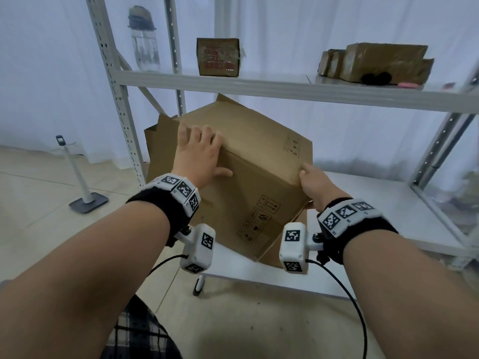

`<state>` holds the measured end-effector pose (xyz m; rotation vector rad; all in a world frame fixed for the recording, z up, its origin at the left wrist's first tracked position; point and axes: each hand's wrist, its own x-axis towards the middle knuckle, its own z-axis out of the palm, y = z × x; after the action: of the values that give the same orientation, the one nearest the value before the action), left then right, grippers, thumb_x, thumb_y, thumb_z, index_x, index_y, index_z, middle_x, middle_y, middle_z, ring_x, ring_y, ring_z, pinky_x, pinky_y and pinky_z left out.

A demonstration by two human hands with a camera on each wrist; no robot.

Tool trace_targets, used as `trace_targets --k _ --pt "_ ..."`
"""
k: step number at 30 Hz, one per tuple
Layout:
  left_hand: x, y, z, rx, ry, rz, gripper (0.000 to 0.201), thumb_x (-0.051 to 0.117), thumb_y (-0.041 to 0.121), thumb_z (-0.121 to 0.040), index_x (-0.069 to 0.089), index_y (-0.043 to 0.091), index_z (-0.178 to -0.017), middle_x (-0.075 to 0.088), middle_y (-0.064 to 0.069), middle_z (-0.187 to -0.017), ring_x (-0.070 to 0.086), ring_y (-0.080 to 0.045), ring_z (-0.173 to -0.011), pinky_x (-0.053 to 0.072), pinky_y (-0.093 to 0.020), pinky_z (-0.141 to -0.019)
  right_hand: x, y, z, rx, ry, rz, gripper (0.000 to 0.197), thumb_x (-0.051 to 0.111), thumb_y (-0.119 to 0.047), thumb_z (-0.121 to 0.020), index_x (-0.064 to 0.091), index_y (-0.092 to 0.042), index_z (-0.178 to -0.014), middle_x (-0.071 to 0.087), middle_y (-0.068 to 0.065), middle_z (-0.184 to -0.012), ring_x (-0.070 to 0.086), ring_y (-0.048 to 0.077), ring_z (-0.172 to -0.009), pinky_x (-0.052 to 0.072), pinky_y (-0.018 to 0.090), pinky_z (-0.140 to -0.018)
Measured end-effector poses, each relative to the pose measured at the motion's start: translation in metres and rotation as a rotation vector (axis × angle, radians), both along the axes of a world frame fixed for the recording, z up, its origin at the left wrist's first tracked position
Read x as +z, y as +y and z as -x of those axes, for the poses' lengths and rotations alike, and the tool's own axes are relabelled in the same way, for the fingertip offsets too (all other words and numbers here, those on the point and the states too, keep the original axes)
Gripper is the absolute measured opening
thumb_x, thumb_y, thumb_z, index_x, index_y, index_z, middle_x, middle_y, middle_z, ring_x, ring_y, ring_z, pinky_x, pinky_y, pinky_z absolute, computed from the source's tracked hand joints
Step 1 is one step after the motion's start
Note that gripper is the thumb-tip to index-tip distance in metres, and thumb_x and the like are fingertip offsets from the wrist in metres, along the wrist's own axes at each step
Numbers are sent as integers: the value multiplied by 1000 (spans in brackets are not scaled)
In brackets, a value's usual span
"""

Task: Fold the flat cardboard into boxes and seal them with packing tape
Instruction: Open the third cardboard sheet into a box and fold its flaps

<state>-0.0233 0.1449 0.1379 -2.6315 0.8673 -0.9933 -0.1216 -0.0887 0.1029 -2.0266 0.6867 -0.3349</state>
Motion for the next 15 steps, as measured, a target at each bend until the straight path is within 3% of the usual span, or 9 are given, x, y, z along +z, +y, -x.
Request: trace_targets --k 4,8,11,13,15 --pt "16 1 6 23 -41 -14 82 45 75 -78 40 9 -126 44 -10 -127 39 -30 -124 6 -56 -115 1 -1 9 -38 58 109 47 22 -18 -104 31 -14 -151 34 15 -152 38 34 -136 35 48 -112" --pt "26 -9 13 -51 -41 -24 77 47 74 -78 42 10 -121 48 -5 -121 43 -25 -124 4 -50 -117 8 -6 18 -81 167 197 42 24 -8 -103 42 0 -140 40 23 -146 40 37 -132 33 42 -110" --pt "29 -23 16 -136 2 40 72 55 70 -76 44 11 -115 48 -4 -116 45 -23 -117 12 -46 -114 15 -11 24 -147 200 176 38 26 -6 -103 46 2 -134 46 22 -141 44 36 -129 35 37 -104" --pt "28 -29 15 -209 -42 66 71 64 71 -68 48 10 -102 52 -4 -103 49 -24 -103 21 -41 -103 11 -14 24 -92 219 83 42 29 -24 -105 42 -2 -138 49 22 -137 50 37 -124 42 41 -102" --pt "31 -33 16 -264 -106 26 73 73 73 -51 51 11 -84 53 -2 -83 54 -23 -83 24 -38 -88 2 -18 24 -57 148 -227 63 32 -57 -97 33 -14 -142 53 18 -132 58 37 -112 52 48 -88"
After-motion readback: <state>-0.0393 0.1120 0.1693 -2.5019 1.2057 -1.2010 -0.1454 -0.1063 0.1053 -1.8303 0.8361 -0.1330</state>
